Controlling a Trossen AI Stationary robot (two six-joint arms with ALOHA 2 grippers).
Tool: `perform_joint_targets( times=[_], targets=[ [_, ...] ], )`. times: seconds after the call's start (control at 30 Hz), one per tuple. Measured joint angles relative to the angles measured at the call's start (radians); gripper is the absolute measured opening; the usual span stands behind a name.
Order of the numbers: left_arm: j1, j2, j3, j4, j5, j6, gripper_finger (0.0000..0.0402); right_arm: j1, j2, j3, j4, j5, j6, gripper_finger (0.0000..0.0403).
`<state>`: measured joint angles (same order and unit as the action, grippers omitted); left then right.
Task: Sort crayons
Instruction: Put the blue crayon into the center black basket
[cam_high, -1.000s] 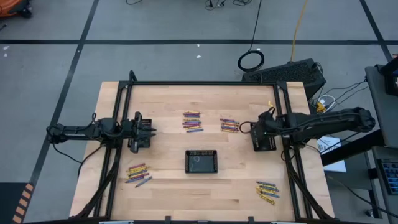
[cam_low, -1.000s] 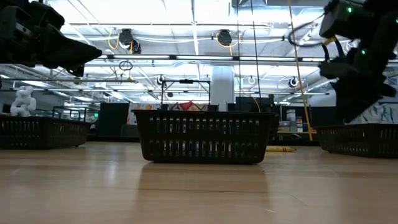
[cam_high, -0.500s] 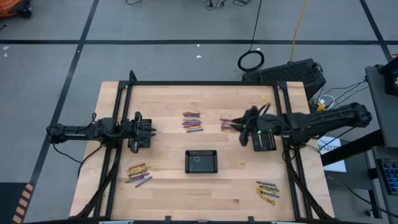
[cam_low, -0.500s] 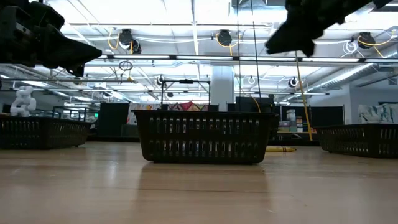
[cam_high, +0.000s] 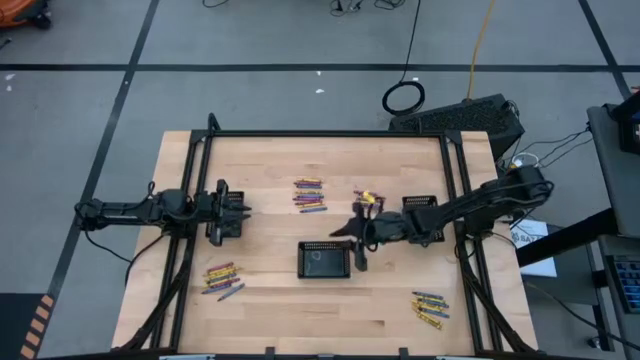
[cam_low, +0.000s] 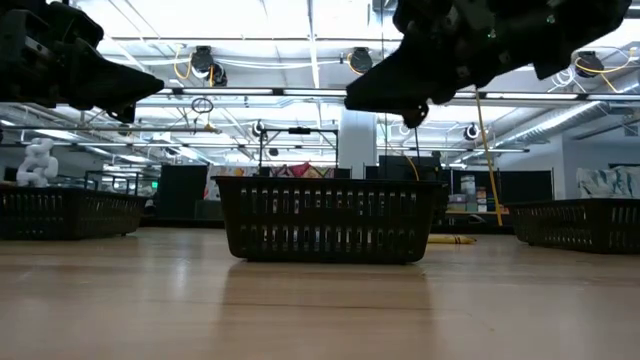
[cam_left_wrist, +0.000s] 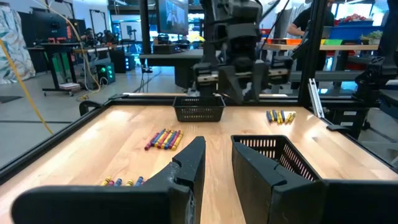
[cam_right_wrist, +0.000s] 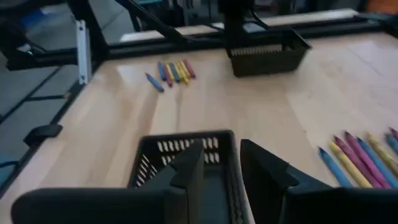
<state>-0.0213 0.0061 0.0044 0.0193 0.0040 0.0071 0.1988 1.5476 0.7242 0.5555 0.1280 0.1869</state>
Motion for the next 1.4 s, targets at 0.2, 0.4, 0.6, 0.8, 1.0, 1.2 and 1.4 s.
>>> perform_joint_targets(
  times=[0.2, 0.4, 0.6, 0.8, 1.0, 1.2, 1.4],
  targets=[
    [0.0, 0.0, 0.0, 0.034, -0.002, 0.0, 0.0083, 0.028, 0.01, 0.0, -0.037, 0.004, -0.001, 0.0091],
    [0.0, 0.0, 0.001, 0.146, -0.009, 0.0, 0.0083, 0.05, 0.006, 0.0, -0.035, 0.013, -0.001, 0.0091],
    [0.0, 0.0, 0.001, 0.274, -0.01, 0.0, 0.0083, 0.052, 0.006, 0.0, -0.022, 0.028, -0.05, 0.0091],
    [0.0, 0.0, 0.001, 0.552, 0.062, -0.115, 0.0083, 0.05, 0.006, 0.0, 0.042, 0.029, -0.128, 0.0091],
    [0.0, 0.061, 0.013, 0.471, 0.011, -0.099, 0.0083, 0.05, 0.006, 0.0, 0.073, 0.095, -0.172, 0.0091],
    [-0.029, 0.343, 0.184, 0.245, -0.023, -0.107, 0.0083, 0.038, 0.006, 0.0, 0.087, 0.111, -0.191, 0.0091],
    [-0.09, 0.686, 0.461, -0.182, -0.035, -0.14, 0.0083, 0.018, 0.006, 0.0, 0.114, 0.111, -0.189, 0.0091]
  ],
)
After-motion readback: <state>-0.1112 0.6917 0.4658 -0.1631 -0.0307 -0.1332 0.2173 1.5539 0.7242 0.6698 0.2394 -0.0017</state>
